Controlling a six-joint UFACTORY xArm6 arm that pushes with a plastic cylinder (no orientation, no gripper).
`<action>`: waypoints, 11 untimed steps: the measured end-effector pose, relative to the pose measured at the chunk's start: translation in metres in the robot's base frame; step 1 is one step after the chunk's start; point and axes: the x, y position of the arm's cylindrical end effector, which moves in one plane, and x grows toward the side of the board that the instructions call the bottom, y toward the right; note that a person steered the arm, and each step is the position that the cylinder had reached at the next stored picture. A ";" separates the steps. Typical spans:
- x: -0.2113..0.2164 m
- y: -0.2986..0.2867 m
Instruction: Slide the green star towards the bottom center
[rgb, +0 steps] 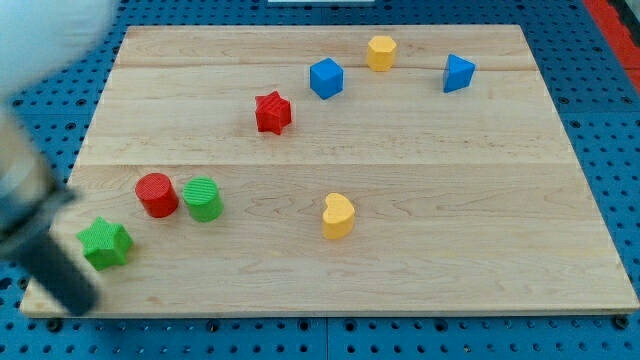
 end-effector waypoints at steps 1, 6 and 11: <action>-0.054 -0.014; 0.008 0.018; 0.002 0.219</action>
